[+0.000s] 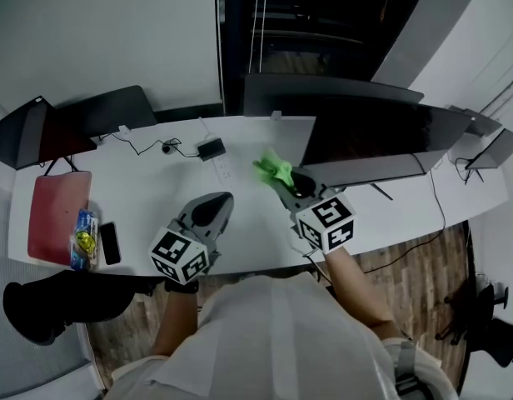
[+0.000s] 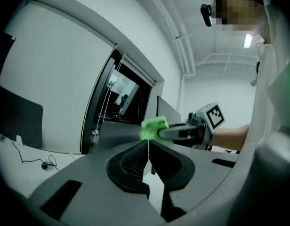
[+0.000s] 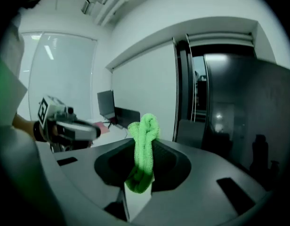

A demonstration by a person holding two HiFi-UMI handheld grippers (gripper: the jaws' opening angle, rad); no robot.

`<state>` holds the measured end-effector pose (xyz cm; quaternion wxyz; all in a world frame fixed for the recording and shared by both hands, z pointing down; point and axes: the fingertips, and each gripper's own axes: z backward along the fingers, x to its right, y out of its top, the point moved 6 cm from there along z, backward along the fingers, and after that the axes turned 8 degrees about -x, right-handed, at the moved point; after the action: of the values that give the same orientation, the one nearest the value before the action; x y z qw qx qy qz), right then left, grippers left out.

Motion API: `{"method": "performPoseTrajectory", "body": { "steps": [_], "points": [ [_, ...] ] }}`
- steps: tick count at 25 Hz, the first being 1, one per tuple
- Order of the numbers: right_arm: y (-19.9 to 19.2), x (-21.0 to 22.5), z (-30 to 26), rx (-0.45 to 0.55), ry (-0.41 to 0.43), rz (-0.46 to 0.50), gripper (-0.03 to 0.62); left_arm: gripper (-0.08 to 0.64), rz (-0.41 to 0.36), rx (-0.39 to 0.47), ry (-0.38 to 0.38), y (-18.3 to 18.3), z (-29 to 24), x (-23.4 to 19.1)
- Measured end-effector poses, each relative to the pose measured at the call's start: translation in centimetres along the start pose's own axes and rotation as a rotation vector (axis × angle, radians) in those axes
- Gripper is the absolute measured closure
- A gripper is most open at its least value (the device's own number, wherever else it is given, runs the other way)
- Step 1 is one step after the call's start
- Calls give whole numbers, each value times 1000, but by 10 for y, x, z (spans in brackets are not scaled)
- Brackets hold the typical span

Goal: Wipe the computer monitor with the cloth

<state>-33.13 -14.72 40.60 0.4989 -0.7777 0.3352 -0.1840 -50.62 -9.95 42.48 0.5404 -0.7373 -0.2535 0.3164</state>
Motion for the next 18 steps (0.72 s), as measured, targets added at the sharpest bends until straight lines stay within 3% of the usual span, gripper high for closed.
{"method": "performPoseTrajectory", "body": {
  "steps": [5, 8, 11, 18],
  "points": [
    [118, 29, 59, 302, -54, 109, 520, 538, -2, 10, -4, 4, -4, 3],
    [161, 50, 81, 395, -118, 157, 520, 538, -4, 18, -1, 8, -6, 4],
    [176, 76, 83, 404, -185, 168, 520, 538, -7, 26, 10, 12, -7, 3],
    [155, 114, 66, 281, -262, 175, 520, 538, -3, 28, 23, 15, -18, 3]
  ]
}}
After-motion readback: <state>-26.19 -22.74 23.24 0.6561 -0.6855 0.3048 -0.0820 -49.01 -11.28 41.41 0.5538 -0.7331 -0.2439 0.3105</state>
